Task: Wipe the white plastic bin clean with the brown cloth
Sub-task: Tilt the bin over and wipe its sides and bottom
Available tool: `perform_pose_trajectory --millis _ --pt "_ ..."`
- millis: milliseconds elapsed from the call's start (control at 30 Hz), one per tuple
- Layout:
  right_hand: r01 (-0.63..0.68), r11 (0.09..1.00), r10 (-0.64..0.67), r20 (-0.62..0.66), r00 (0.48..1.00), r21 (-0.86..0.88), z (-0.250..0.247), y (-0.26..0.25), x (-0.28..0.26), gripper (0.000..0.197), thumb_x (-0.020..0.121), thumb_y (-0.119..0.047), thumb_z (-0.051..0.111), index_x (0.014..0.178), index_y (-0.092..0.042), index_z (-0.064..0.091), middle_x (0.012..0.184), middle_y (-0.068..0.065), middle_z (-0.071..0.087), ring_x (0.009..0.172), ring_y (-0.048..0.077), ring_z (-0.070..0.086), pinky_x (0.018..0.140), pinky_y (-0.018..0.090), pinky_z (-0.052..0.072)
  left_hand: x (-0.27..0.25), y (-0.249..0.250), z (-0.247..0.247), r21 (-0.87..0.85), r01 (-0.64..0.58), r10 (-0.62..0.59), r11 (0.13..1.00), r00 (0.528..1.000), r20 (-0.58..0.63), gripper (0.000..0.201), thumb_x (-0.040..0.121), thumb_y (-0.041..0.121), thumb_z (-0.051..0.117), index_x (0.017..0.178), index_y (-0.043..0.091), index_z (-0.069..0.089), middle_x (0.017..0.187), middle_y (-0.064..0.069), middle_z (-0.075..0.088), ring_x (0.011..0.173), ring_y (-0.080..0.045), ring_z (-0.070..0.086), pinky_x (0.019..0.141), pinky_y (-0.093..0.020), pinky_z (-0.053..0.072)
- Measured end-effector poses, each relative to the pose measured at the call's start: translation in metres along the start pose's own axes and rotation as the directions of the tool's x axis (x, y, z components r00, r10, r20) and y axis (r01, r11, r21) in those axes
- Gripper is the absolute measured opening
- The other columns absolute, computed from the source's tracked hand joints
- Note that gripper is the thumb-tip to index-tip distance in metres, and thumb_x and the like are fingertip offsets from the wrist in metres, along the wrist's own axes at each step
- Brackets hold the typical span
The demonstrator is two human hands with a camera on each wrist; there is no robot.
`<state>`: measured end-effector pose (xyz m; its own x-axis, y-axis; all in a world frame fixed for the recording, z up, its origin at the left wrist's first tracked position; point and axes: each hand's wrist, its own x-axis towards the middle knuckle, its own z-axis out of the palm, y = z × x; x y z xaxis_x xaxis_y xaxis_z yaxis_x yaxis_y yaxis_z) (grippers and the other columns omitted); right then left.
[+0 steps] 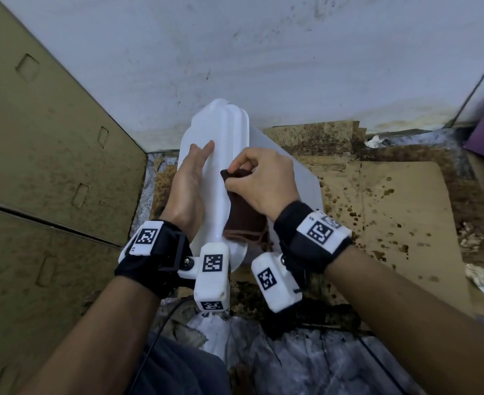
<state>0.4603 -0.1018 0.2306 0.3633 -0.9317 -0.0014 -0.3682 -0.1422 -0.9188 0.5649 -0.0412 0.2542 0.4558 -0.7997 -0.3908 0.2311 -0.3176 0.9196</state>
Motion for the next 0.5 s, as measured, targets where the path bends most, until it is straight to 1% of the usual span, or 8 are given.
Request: perform_pose_trajectory --millis 67,133,200,233,333,400,433,500 --pt "0.005 1.0 -0.005 0.001 1.0 -0.016 -0.002 -0.001 0.015 0.015 0.062 -0.023 0.078 0.065 -0.029 0.064 0.063 -0.012 0.06 0.065 0.004 0.056 0.067 0.022 0.05 0.0 -0.001 -0.003 -0.008 0.008 -0.008 1.0 1.0 0.029 0.051 0.107 0.048 0.031 0.15 0.025 0.047 0.13 0.008 0.058 0.08 0.013 0.067 0.064 -0.012 0.055" --pt "0.007 0.999 -0.006 0.018 1.0 -0.046 -0.006 -0.002 0.03 0.014 0.062 -0.023 0.078 0.064 -0.028 0.065 0.062 -0.013 0.056 0.062 0.002 0.054 0.061 0.018 0.045 -0.001 -0.003 -0.004 -0.045 0.012 -0.01 0.999 0.998 0.056 0.05 0.107 0.048 0.031 0.146 0.025 0.051 0.128 0.009 0.061 0.094 0.007 0.069 0.082 -0.018 0.056" --pt "0.013 0.998 -0.011 0.033 0.999 -0.066 -0.009 -0.003 0.043 0.013 0.062 -0.021 0.078 0.064 -0.026 0.066 0.058 -0.013 0.053 0.056 0.002 0.05 0.054 0.015 0.037 0.0 -0.004 -0.005 -0.02 -0.009 0.011 1.0 0.998 0.066 0.05 0.107 0.048 0.031 0.146 0.024 0.052 0.13 0.013 0.06 0.114 0.003 0.062 0.105 -0.025 0.047" --pt "0.018 0.997 -0.016 0.034 0.999 -0.071 -0.01 -0.004 0.049 0.012 0.062 -0.021 0.077 0.065 -0.024 0.066 0.056 -0.012 0.052 0.054 0.003 0.049 0.053 0.015 0.035 0.001 -0.004 -0.006 -0.004 -0.022 0.022 1.0 0.997 0.07 0.05 0.108 0.047 0.031 0.146 0.024 0.052 0.135 0.015 0.057 0.125 0.0 0.055 0.112 -0.027 0.04" --pt "0.035 0.997 -0.036 -0.009 0.999 -0.066 -0.011 -0.005 0.065 0.009 0.066 -0.021 0.075 0.069 -0.024 0.067 0.06 -0.013 0.055 0.058 0.002 0.053 0.057 0.016 0.041 0.003 -0.005 -0.005 0.026 -0.04 0.038 0.999 0.997 0.074 0.052 0.105 0.049 0.038 0.148 0.022 0.05 0.155 0.01 0.045 0.143 -0.004 0.038 0.12 -0.031 0.029" --pt "0.037 0.999 -0.039 -0.065 0.997 -0.028 -0.014 -0.003 0.074 0.008 0.068 -0.022 0.073 0.072 -0.026 0.068 0.065 -0.014 0.058 0.067 0.003 0.057 0.065 0.018 0.046 0.003 -0.006 -0.003 0.074 -0.06 0.056 0.995 0.996 0.065 0.077 0.088 0.063 0.053 0.154 0.025 0.041 0.164 0.011 0.029 0.152 -0.004 0.019 0.125 -0.037 0.016" --pt "0.03 1.0 -0.03 -0.094 0.995 0.001 -0.017 -0.001 0.078 0.009 0.069 -0.022 0.073 0.075 -0.027 0.069 0.067 -0.015 0.059 0.07 0.004 0.058 0.066 0.017 0.047 0.004 -0.009 -0.002 0.104 -0.079 0.073 0.991 0.996 0.06 0.082 0.084 0.066 0.055 0.155 0.029 0.038 0.166 0.014 0.022 0.153 -0.002 0.01 0.126 -0.039 0.01" --pt "0.009 0.997 0.003 -0.144 0.99 0.083 -0.026 0.009 0.082 0.011 0.072 -0.02 0.072 0.082 -0.027 0.07 0.07 -0.015 0.06 0.071 0.003 0.059 0.067 0.016 0.048 0.007 -0.015 -0.001 0.176 -0.127 0.116 0.976 0.991 0.069 0.07 0.087 0.069 0.051 0.152 0.044 0.039 0.166 0.022 0.014 0.153 0.003 0.0 0.127 -0.046 0.002"
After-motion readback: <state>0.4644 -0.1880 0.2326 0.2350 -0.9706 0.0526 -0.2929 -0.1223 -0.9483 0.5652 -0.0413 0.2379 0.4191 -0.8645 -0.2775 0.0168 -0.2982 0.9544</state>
